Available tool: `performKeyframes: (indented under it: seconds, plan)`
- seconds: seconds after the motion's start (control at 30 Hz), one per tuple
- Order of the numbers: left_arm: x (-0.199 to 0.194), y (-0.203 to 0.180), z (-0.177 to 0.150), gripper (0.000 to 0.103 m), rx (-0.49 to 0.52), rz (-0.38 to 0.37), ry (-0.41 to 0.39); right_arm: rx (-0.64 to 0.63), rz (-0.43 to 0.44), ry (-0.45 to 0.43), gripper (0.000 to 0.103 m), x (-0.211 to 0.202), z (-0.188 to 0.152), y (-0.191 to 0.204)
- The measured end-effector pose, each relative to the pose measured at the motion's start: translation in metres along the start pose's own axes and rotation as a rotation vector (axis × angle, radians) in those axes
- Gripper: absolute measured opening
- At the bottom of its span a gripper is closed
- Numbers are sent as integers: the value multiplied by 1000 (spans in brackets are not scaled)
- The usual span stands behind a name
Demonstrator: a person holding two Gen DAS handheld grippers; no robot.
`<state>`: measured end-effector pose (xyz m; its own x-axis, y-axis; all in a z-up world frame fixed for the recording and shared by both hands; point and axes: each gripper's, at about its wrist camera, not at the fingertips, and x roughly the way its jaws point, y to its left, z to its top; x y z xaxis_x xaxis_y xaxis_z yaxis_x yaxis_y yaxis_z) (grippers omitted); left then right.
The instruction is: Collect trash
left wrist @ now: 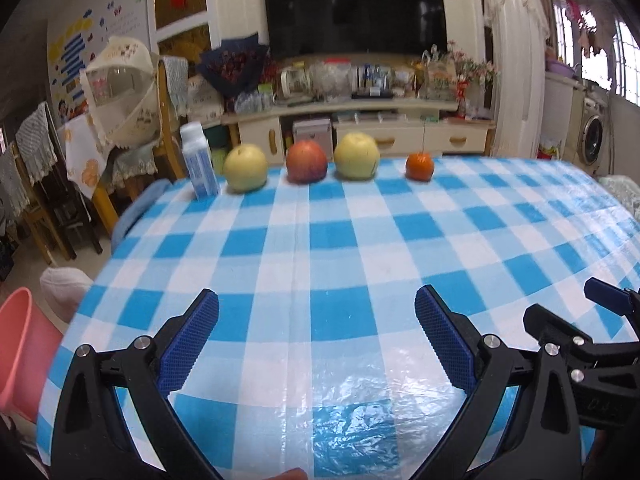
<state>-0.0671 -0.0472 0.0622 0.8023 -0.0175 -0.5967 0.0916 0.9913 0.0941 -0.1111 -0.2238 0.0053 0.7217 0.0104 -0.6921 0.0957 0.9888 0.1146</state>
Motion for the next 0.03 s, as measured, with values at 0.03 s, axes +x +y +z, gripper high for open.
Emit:
performKeyframes:
  seconds: [0.03]
  plan:
    - [9, -1, -2, 99, 1, 10, 32, 7, -5, 34, 98, 13, 1, -2]
